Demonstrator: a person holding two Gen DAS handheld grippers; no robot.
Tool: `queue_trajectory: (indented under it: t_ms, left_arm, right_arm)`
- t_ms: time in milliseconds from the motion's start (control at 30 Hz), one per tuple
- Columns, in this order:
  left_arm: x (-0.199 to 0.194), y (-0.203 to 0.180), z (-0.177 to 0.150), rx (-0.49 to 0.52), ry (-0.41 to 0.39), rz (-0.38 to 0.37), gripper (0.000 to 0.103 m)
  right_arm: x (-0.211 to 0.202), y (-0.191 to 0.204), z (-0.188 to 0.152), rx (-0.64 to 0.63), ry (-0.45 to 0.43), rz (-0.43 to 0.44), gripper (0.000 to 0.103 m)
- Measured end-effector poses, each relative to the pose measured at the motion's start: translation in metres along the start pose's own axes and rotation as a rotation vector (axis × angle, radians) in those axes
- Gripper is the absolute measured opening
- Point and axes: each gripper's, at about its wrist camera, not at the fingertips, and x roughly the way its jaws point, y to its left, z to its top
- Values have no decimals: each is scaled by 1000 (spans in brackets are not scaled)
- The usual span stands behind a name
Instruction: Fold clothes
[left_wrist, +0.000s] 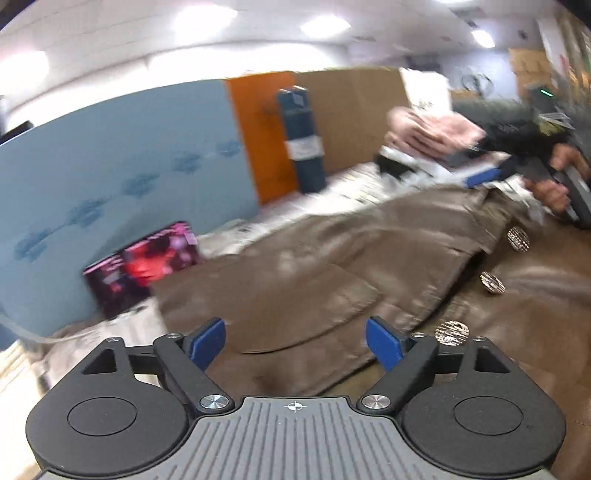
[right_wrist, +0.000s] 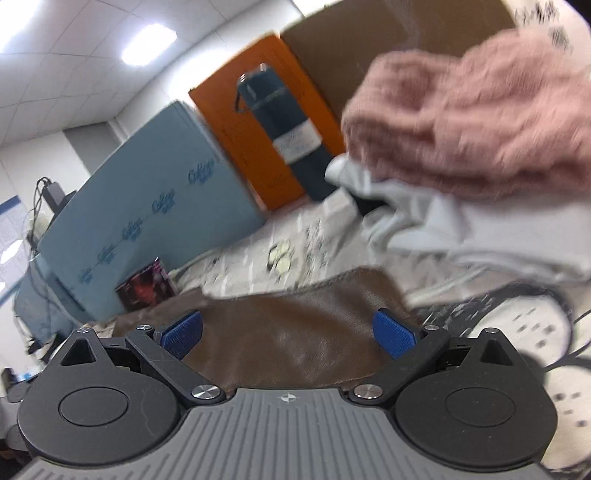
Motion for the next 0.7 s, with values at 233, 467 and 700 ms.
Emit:
queue_trajectory:
  t_ms: [233,467,700]
  left_arm:
    - [-12,43,-6,-256,-57,117,91]
    - [-23,41,-6,-250,-107,96,96]
    - [-28,34,-6,-229,-125,85,96]
  right_arm:
    - [-25,110,-23,-613,70,128,100]
    - [16,167,-55,-882,345,193,97]
    - [37,178,-58,-1063,390,63,78]
